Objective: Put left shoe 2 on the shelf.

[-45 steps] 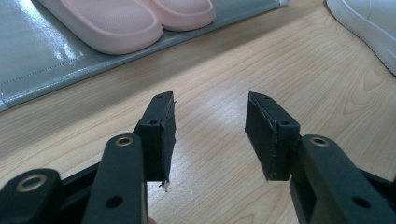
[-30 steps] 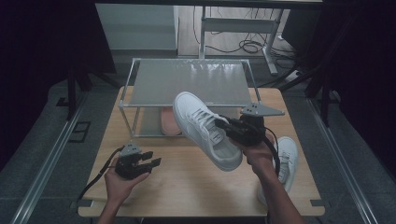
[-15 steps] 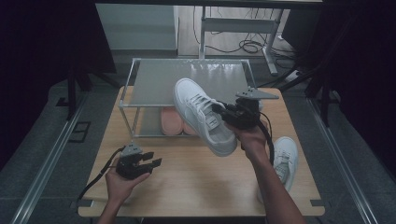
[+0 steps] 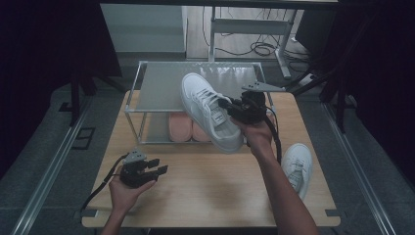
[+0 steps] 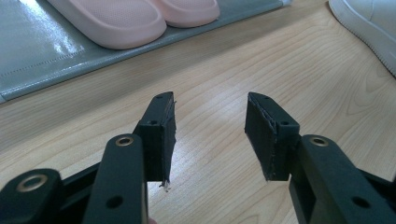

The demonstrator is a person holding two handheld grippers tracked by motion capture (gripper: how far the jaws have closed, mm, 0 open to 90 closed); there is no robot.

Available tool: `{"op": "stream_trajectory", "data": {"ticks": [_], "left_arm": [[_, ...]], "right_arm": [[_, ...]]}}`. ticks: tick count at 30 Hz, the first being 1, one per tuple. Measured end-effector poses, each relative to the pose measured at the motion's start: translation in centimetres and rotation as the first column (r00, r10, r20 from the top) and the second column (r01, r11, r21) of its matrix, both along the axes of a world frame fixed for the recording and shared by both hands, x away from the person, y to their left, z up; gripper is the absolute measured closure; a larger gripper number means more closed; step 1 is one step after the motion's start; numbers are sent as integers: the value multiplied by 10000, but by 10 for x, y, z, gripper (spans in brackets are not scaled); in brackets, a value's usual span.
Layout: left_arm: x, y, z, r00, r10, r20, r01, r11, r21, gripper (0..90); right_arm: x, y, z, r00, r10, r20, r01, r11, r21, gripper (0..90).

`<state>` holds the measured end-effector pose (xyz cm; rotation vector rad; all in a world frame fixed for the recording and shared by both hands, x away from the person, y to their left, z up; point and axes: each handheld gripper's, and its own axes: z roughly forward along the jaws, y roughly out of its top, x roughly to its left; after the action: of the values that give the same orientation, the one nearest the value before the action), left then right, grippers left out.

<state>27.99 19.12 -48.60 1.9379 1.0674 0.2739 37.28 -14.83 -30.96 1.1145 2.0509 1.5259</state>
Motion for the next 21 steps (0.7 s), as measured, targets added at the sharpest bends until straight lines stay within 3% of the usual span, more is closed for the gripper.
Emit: {"op": "stream_trajectory", "data": {"ticks": [12, 21], "left_arm": [[0, 0, 0, 10000, 4, -16, -4, 10000, 26, 534], [1, 1, -1, 10000, -6, -24, 6, 10000, 40, 532]], "right_arm": [[31, 15, 16, 9988, -479, -39, 479, 9988, -98, 811], [68, 32, 25, 9943, -942, -496, 932, 9954, -216, 811]]}}
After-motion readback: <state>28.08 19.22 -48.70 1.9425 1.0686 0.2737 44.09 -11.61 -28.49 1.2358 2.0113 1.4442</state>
